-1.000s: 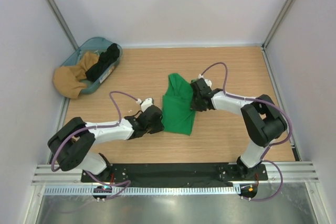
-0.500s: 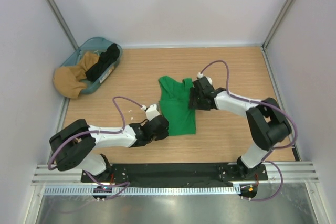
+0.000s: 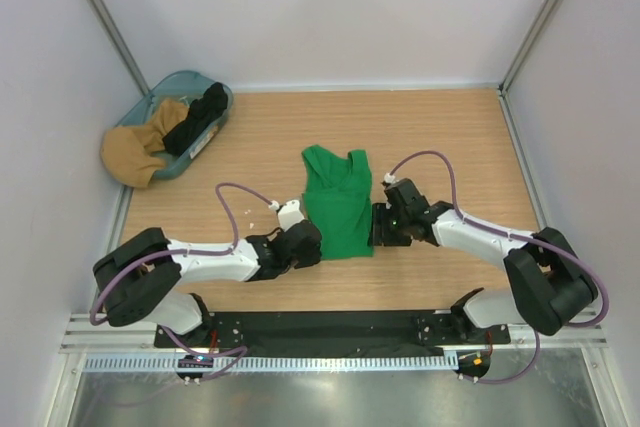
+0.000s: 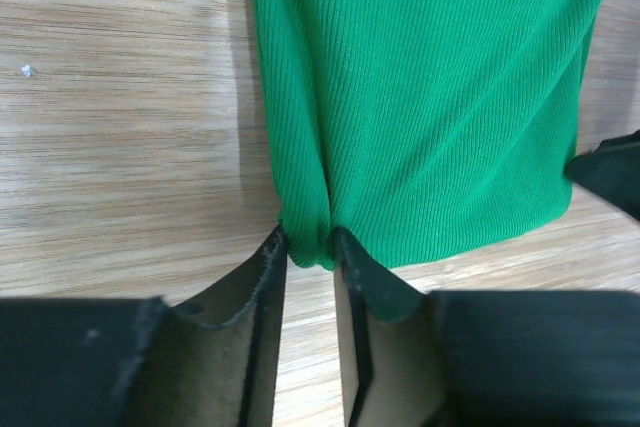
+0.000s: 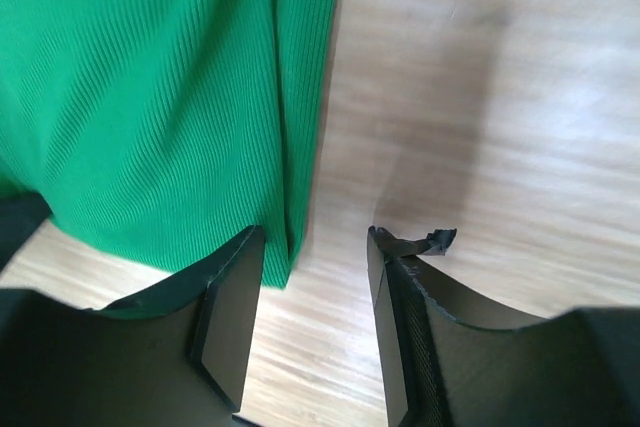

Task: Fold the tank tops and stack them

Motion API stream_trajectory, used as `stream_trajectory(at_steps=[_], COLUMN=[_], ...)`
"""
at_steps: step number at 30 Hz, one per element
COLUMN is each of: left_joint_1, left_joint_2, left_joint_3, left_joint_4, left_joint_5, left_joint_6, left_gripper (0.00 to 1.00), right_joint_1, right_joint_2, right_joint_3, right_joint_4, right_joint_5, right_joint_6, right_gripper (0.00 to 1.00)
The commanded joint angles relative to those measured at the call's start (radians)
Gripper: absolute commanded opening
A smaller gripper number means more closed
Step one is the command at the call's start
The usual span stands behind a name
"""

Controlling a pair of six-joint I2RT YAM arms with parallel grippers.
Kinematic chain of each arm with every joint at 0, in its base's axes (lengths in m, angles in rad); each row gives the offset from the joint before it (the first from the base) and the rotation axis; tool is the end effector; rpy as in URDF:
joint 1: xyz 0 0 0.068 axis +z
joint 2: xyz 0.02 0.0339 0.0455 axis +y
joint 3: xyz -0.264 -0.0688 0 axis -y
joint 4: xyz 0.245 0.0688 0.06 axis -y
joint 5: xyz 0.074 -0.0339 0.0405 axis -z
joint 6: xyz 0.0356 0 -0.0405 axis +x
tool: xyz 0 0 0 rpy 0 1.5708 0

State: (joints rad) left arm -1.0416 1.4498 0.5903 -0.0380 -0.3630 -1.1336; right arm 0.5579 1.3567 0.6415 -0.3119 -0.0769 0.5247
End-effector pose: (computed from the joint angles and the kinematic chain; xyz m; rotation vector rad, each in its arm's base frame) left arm 0.1424 -0.2184 0.1453 -0.2712 2.4522 -0.5531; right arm 0.2063 0.1320 0.1624 -0.0731 2.6743 0.4724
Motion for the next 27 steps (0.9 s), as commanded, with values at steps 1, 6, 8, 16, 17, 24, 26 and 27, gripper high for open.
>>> stream_trajectory(at_steps=[1, 6, 8, 16, 17, 24, 26, 27], left_joint_1=[-0.008, -0.009, -0.009, -0.012, -0.014, -0.02, -0.023, -0.024], left_joint_2=[-0.023, -0.06, -0.075, -0.08, -0.078, -0.036, -0.022, -0.02], left_joint_3=[-0.004, -0.014, -0.017, -0.02, -0.018, 0.012, 0.022, 0.022], left_joint_4=[-0.074, -0.077, -0.076, -0.089, -0.088, -0.086, -0.086, -0.083], left_joint_5=[0.012, 0.009, 0.012, 0.033, 0.035, 0.039, 0.041, 0.039], left_joint_6=[0.055, 0.074, 0.087, 0.121, 0.127, 0.159, 0.161, 0.161], left_gripper=[0.28, 0.38, 0.39, 0.4, 0.4, 0.37, 0.39, 0.39], right_joint_1=[0.014, 0.042, 0.05, 0.073, 0.074, 0.079, 0.079, 0.077], right_joint_2=[-0.024, 0.008, 0.007, -0.054, -0.051, -0.056, -0.062, -0.068], right_joint_3=[-0.02, -0.029, -0.037, -0.077, -0.074, -0.057, -0.055, -0.051], right_joint_4=[0.042, 0.066, 0.068, 0.024, 0.02, -0.032, -0.039, -0.052], right_joint_5=[-0.072, -0.101, -0.103, -0.086, -0.086, -0.049, -0.044, -0.038], right_joint_6=[-0.002, 0.015, 0.03, 0.08, 0.08, 0.084, 0.084, 0.084], right_gripper=[0.53, 0.48, 0.41, 0.18, 0.07, 0.01, 0.01, 0.01])
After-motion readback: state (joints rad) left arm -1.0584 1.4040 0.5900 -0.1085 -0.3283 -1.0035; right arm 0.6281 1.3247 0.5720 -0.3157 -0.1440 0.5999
